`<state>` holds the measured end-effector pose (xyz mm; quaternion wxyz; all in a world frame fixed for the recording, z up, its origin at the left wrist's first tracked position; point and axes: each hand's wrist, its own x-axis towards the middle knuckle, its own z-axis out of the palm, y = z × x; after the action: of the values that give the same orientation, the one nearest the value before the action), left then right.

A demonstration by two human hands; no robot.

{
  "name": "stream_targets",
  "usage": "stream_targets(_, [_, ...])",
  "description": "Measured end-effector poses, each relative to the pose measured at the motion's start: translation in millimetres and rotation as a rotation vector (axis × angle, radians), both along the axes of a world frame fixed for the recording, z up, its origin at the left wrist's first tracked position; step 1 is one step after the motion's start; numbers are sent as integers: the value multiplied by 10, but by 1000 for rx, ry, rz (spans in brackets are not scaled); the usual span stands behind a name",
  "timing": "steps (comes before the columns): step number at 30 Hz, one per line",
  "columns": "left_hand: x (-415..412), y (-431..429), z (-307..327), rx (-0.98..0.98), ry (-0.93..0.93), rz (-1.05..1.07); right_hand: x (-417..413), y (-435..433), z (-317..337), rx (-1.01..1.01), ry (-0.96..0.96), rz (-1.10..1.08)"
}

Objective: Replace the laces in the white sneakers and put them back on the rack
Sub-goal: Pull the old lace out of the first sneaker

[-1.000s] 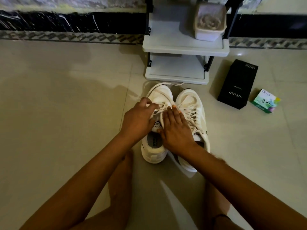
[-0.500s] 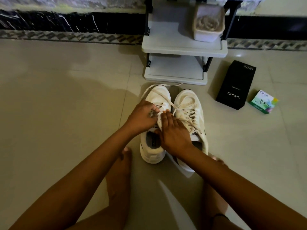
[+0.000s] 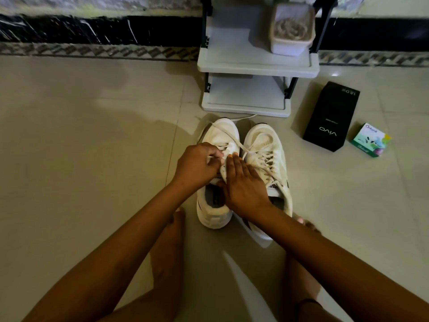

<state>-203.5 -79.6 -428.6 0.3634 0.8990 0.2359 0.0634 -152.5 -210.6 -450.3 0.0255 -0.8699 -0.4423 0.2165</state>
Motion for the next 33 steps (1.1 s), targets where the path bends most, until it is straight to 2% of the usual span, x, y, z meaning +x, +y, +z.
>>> stream_targets(2, [-5,-12,12,12,41,-46,0,0,4,-2,-3,2])
stream_targets(6, [-39,18,-47,325,203,-103,0,0,1,2,2,-7])
stream_targets(11, [-51,-6,-92,361,168,-40,-2,5,3,3,4,-9])
stream_targets(12, [-43,0,-75,311,137,-34,-1,7,1,3,2,-5])
stream_targets(16, [15,33,66,-124,-45,14,11,15,-5,1,1,7])
stream_targets(18, [11,31,84,-181,-41,16,6,14,-4,1,0,7])
stream_targets(23, [-68,78,-38,131,173,-121,-2,13,-6,8,6,-7])
stream_targets(26, [-126,81,-49,197,220,-148,-2,16,-6,12,18,-11])
stream_targets(30, [-129,116,25,184,273,-232,1,23,-14,7,12,-12])
stream_targets(33, [-65,99,24,326,309,-214,-1,23,-4,-6,12,-9])
